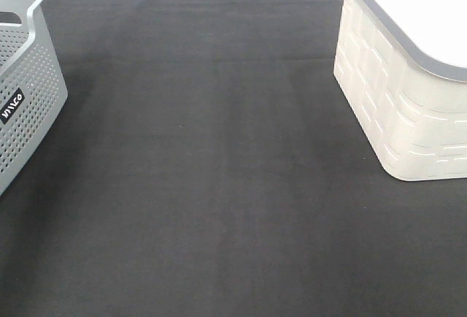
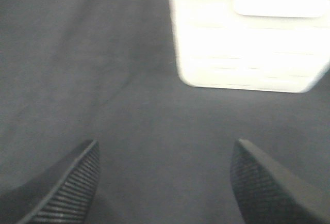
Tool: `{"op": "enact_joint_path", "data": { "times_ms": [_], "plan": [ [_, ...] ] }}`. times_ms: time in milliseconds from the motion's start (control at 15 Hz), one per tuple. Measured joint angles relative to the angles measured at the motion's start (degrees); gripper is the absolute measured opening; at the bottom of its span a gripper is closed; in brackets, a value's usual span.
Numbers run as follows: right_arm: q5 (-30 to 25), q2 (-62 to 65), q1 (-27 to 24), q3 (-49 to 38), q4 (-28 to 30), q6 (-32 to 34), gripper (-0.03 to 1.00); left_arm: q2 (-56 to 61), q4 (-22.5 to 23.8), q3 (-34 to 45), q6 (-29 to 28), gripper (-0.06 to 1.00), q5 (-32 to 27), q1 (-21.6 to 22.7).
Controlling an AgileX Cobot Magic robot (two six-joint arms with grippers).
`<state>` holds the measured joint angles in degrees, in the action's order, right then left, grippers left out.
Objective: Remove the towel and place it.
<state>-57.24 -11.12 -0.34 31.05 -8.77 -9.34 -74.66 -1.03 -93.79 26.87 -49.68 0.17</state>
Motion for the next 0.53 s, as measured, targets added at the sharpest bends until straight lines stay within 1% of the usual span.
{"op": "enact_joint_path", "data": {
  "times_ms": [133,333,400,533],
  "plan": [
    [0.8,-7.91,0.0,3.38,-8.25,-10.14,0.69,-3.27,-0.17,-6.13,-0.57,0.0,-1.72,-3.5],
    [2.06,-17.07,0.0,6.99,-23.61,-24.06,0.69,-9.45,-0.06,-17.02,-0.92,0.0,-2.98,-9.0],
    [2.52,-19.31,0.0,7.1,-28.82,-27.9,0.69,-11.34,-0.06,-21.31,-1.09,0.0,-3.55,-10.49],
    [3.78,-23.26,0.0,7.1,-36.44,-32.31,0.69,-15.01,-0.06,-28.76,-1.43,0.0,-5.73,-12.66]
  ]
}}
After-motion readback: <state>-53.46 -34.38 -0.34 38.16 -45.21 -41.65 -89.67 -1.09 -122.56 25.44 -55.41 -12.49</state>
